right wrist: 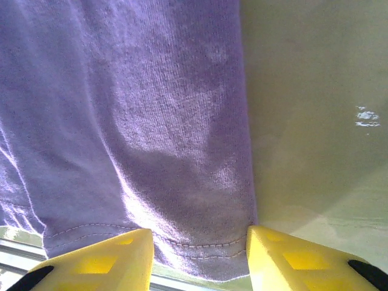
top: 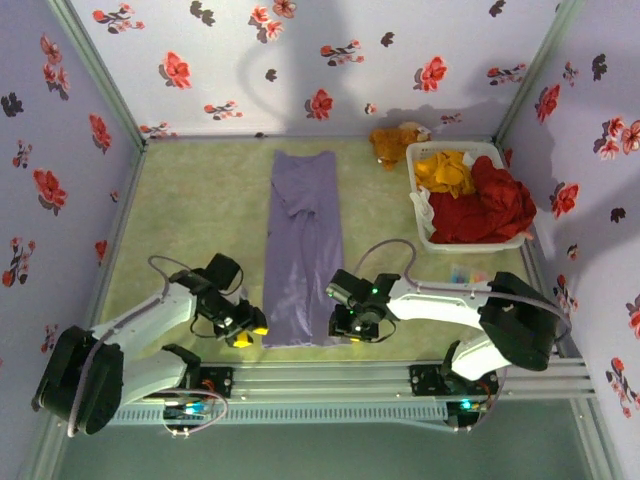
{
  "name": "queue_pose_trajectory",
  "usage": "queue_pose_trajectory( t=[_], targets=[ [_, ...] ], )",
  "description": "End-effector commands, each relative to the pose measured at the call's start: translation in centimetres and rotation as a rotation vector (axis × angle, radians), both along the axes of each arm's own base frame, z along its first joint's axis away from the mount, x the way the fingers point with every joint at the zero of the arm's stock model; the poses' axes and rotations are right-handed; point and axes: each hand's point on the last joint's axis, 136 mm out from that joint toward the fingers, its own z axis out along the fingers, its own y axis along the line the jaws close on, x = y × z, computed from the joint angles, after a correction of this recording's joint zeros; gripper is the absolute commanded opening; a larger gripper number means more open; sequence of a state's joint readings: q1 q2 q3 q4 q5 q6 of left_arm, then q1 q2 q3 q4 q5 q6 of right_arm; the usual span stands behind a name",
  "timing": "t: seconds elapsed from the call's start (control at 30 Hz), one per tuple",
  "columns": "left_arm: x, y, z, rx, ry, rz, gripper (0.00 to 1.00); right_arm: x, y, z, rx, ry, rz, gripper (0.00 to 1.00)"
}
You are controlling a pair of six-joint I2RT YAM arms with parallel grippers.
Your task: Fold and stack the t-shirts
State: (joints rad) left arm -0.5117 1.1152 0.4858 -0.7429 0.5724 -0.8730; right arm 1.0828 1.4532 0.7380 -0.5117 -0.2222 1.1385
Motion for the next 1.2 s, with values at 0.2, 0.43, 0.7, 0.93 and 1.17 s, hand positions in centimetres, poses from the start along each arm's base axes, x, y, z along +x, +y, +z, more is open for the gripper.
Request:
queue_pose_trajectory(
  t=[0.2,0.43,0.7,0.93,1.17],
  targets=[
    [0.5,-2.7,-0.5,-0.125,0.003,0.076,0.44,-0.5,-0.3,-0.8,-0.029,0.027,-0.022,0.43],
    [0.7,-2.6,-1.6,-0.105,0.005,0.103,0.32,-0.3,-0.2,-0.8,-0.024,0.016,-0.01,0.37],
    [2.3,-3.7,-0.6,-0.147,-0.035,0.108,0.04,0.2,0.0,0.1,-0.009,-0.027,0.019,0.0],
    [5.7,-4.9,3.4,-0.159,-0.134,0.108,0.0,3.4,-0.9,3.1,0.03,-0.151,-0.072,0.0],
    [11.4,-5.5,6.0,-0.248,-0.224,0.233,0.0,8.0,-0.9,6.2,0.109,-0.198,-0.129,0.0]
  ],
)
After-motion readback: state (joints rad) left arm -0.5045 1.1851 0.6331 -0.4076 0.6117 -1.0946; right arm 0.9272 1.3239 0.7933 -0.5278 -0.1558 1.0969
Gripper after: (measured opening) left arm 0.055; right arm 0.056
